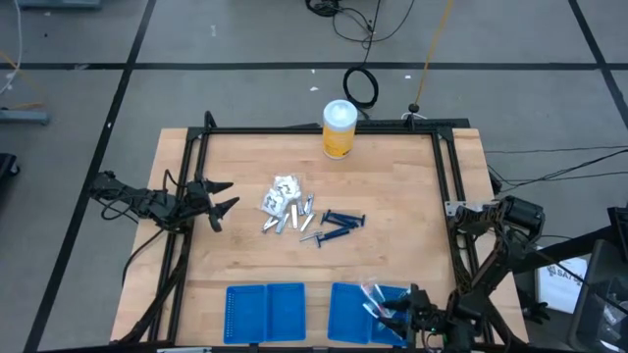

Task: Pick & Place Travel size toiletries
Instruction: Adjust the blue baskets

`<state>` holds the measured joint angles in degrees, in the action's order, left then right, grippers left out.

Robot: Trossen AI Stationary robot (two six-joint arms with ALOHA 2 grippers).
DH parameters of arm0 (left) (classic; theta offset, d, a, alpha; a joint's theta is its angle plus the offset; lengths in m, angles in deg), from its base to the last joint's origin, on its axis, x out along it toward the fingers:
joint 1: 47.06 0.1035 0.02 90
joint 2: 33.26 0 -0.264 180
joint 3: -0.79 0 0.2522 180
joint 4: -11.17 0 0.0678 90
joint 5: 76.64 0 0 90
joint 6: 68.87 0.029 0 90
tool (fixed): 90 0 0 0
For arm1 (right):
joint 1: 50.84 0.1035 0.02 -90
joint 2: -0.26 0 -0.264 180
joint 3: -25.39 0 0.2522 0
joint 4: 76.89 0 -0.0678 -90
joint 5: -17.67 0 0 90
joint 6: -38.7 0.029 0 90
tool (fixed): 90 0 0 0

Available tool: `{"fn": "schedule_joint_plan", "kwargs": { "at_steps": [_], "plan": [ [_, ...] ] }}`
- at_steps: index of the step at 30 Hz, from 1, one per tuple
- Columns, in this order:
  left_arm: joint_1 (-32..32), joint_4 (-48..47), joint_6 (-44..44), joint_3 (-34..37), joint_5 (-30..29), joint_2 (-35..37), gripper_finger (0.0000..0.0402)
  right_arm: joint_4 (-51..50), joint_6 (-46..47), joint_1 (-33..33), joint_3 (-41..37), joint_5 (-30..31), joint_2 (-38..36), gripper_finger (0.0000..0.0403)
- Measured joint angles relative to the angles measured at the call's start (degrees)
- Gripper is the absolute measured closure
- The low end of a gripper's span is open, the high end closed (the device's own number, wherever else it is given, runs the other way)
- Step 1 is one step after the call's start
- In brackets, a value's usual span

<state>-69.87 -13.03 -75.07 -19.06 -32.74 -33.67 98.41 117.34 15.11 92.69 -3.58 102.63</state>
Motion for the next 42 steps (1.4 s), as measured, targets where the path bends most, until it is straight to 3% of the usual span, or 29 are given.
{"fn": "schedule_joint_plan", "kwargs": {
  "at_steps": [6, 14, 17, 23, 29, 34, 42],
  "plan": [
    [0.0, -0.01, -0.01, 0.0, 0.01, 0.0, 0.0162, 2.43, -11.65, -1.43, 0.0, -1.75, -1.0, 0.0198],
    [0.0, 0.0, 0.01, 0.0, -0.01, 0.0, 0.0163, 3.8, -42.32, -10.92, 5.62, -20.74, -5.55, 0.0268],
    [0.0, 0.01, 0.0, 0.0, -0.01, 0.0, 0.0163, -1.54, -48.67, -15.49, 9.31, -26.84, -5.57, 0.0304],
    [0.0, 0.01, 0.01, 0.0, -0.01, 0.0, 0.0162, -17.89, -48.92, -24.35, 11.74, -39.71, -5.52, 0.0393],
    [0.0, 0.0, -0.01, 0.0, 0.01, 0.0, 0.0162, -27.86, -43.52, -28.94, 11.76, -44.21, -5.51, 0.0398],
    [0.0, 0.0, 0.01, 0.0, -0.01, 0.0, 0.0163, -29.35, -40.88, -29.57, 11.78, -52.74, -5.51, 0.0401],
    [0.0, 0.01, 0.01, 0.0, 0.01, 0.0, 0.0162, -32.53, -34.43, -26.89, 11.85, -54.01, -8.6, 0.0402]
  ]
}}
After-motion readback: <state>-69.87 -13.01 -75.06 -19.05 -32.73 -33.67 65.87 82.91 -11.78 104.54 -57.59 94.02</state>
